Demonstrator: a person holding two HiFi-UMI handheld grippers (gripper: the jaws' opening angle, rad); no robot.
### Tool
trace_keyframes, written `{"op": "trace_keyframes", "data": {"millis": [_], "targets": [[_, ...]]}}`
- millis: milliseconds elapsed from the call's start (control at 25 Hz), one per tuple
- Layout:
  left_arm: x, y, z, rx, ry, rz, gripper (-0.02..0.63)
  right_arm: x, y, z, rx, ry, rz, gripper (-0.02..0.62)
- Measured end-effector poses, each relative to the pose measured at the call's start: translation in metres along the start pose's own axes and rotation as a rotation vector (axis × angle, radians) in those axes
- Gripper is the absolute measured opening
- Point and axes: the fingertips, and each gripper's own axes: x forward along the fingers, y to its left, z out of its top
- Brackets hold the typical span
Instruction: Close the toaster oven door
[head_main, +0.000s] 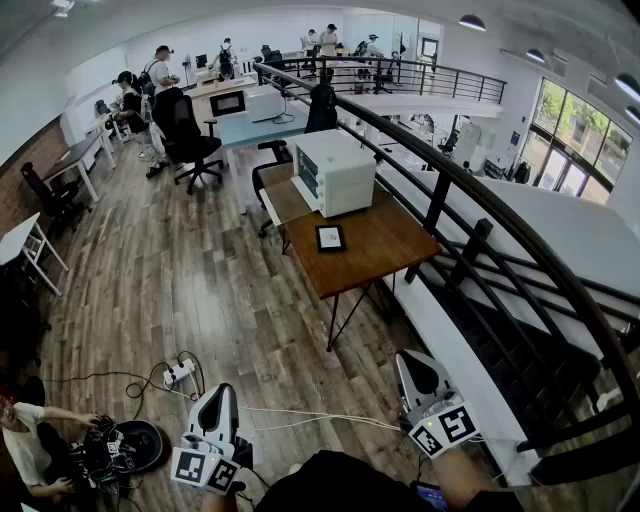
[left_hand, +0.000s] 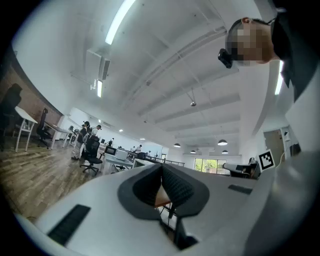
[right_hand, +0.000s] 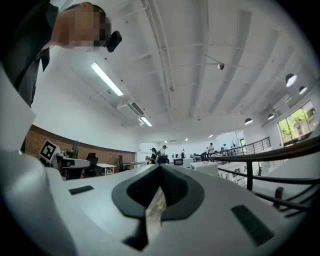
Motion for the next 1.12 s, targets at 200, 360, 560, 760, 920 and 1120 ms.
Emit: {"op": "trace_keyframes", "data": {"millis": [200, 360, 560, 760, 920, 1120], "targets": [[-0.006, 0.007, 0.006, -0.012, -0.001, -0.004, 0.011, -0.001, 0.016, 0.001, 0.008, 0.007, 0.01, -0.003], [0.0, 0.007, 0.002, -0.015, 0.007, -0.021, 0.011, 0.002, 0.015, -0.006, 0.012, 0.022, 0.007, -0.003], [0.002, 0.005, -0.004, 0.002, 0.025, -0.026, 0.011, 0.0, 0.013, -0.017, 0.013, 0.045, -0.014, -0.003], [0.007, 0.005, -0.003, 0.031, 0.033, -0.025, 0.012, 0.004, 0.016, -0.009, 0.039, 0.008, -0.008, 0.0], [0.007, 0.003, -0.01, 0.013, 0.055, -0.029, 0.084, 0.005, 0.027, -0.012, 0.052, 0.002, 0.019, 0.077], [0.006, 0.003, -0.009, 0.024, 0.048, -0.041, 0.214, 0.011, 0.035, -0.011, 0.059, -0.02, 0.011, 0.258]]}}
